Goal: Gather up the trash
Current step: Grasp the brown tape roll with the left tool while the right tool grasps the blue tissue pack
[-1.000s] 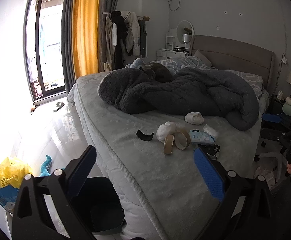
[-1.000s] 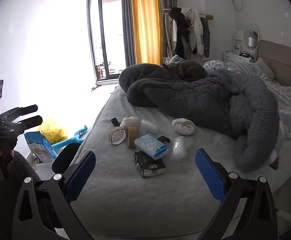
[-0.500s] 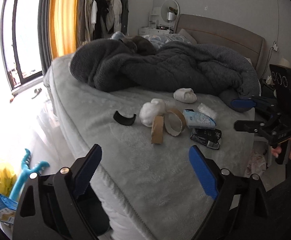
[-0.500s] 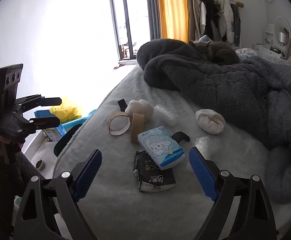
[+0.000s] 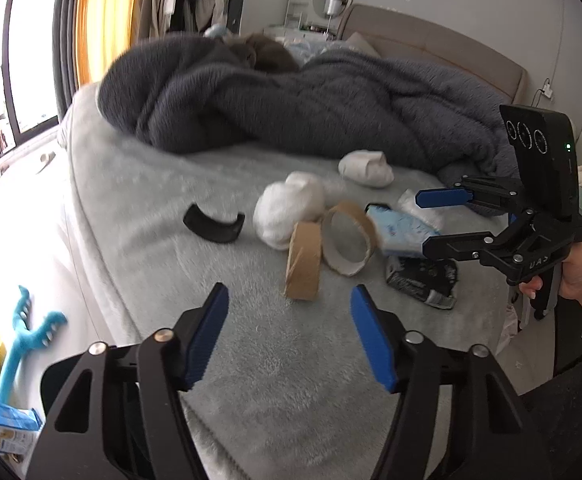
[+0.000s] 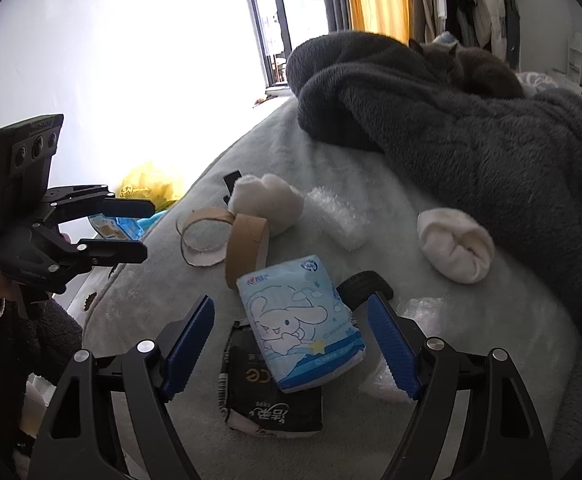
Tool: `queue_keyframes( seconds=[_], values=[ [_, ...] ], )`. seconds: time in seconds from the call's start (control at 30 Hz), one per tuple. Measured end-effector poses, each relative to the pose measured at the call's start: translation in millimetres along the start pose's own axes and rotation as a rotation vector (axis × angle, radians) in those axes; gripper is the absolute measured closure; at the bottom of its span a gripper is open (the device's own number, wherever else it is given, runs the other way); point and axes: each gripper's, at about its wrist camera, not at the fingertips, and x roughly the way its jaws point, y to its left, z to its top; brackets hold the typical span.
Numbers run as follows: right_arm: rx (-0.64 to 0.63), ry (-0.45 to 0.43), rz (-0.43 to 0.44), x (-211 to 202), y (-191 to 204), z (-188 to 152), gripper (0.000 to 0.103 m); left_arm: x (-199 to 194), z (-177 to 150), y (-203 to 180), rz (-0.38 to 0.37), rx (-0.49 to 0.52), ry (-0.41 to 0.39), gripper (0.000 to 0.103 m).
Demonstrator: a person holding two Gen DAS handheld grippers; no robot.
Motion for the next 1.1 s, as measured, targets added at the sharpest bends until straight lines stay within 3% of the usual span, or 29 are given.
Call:
queue_keyframes(
  seconds=[0.1, 0.67, 0.8, 0.87, 1.1],
  values=[
    [-0.004, 0.025, 0.002, 7.9, -2.1, -2.4, 0.024, 11.0, 1.7, 2.7, -0.007, -0.006, 0.022, 0.048],
    [0.012, 0.046, 0.034, 23.7, -6.5, -3.3, 0.029, 36.0, 25.7, -4.9, -0.062, -0.041, 0.027, 0.061],
    [0.013, 0.055, 0.022, 25.1, -6.1, 0.7, 0.036, 39.1, 27.0, -4.7, -0.081, -0.057, 0.04, 0.069],
    [-0.001, 0.071, 0.008, 26.4, -3.8, 2.1, 0.04, 39.8, 27.2, -3.4, -0.077, -0.062, 0.045, 0.078],
    [0.021, 0.058, -0.02, 19.7, -3.8, 9.4, 0.044, 34.2, 28.8, -1.7, -0.113, -0.074, 0.028, 0.083]
  ],
)
